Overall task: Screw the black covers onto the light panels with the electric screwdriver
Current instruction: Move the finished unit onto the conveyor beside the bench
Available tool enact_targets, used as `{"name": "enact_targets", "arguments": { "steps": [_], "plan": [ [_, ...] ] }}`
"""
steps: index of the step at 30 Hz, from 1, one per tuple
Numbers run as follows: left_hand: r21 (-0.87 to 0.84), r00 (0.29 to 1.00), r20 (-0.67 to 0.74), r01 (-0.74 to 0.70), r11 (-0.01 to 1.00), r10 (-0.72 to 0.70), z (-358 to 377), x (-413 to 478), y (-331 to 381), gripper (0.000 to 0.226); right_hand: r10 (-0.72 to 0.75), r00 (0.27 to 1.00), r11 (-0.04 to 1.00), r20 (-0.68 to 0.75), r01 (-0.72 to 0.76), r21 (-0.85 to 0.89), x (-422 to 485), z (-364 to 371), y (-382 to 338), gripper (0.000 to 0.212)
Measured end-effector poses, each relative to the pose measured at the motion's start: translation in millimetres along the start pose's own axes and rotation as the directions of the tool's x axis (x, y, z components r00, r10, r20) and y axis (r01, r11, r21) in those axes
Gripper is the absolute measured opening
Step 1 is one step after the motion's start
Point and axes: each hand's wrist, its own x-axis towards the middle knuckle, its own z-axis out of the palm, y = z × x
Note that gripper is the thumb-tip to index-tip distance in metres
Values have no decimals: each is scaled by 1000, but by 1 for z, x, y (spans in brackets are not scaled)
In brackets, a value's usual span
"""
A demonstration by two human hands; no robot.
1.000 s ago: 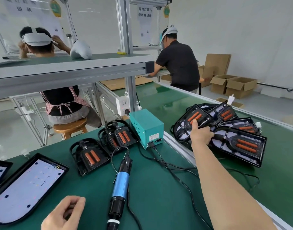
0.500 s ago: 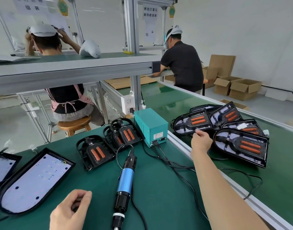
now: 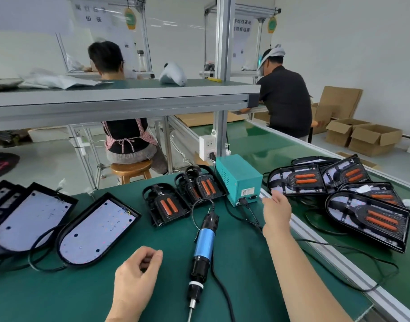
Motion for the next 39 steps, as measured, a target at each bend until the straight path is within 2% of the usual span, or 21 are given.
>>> {"name": "enact_targets", "arguments": {
  "steps": [2, 5, 8, 10, 12, 16, 20, 22, 24, 27, 29, 32, 34, 39],
  "plan": [
    [-28, 1000, 5, 12, 1000, -11, 0, -1, 0, 18, -50, 993, 998, 103, 46, 37, -31, 15, 6, 37],
    [-47, 1000, 2, 16, 999, -16, -2, -2, 0, 18, -78, 962, 997, 261, 69, 40, -81, 35, 23, 38],
    [-84, 999, -20, 26, 996, -28, -3, -2, 0, 19, -175, 874, 973, 453, 223, -53, -124, 49, 44, 35],
    [-117, 998, -51, 36, 992, -43, -3, -2, -1, 17, -279, 790, 906, 545, 405, -123, -141, 53, 50, 33],
    [-150, 993, -98, 44, 988, -59, -4, -2, -1, 17, -386, 710, 795, 589, 580, -178, -144, 52, 54, 32],
    [-168, 970, -230, 40, 985, -79, -6, 0, -4, 20, -489, 588, 629, 644, 750, -207, -140, 46, 61, 32],
    [-168, 935, -344, 30, 985, -87, -13, 1, -9, 18, -512, 585, 615, 629, 761, -206, -138, 46, 63, 40],
    [-67, 914, -402, 37, 997, -61, -22, 4, -16, 21, -528, 582, 616, 618, 763, -193, -138, 47, 65, 40],
    [16, 872, -488, 45, 999, -32, -36, 10, -24, 28, -539, 579, 611, 612, 769, -188, -137, 47, 65, 40],
    [65, 789, -612, 125, 990, -59, -64, 26, -32, 33, -544, 578, 605, 609, 773, -193, -138, 47, 65, 39],
    [107, 807, -582, 195, 975, -98, -81, 38, -35, 30, -540, 579, 608, 610, 770, -192, -139, 47, 64, 38],
    [279, 919, -365, 264, 923, -153, -99, 55, -39, 31, -529, 584, 621, 615, 761, -189, -139, 46, 64, 39],
    [406, 955, -260, 242, 881, -142, -105, 62, -41, 35, -520, 589, 632, 619, 753, -185, -139, 46, 63, 39],
    [558, 949, -313, 148, 817, 42, -104, 54, -37, 18, -520, 594, 643, 614, 745, -176, -140, 46, 63, 41]
  ]
}}
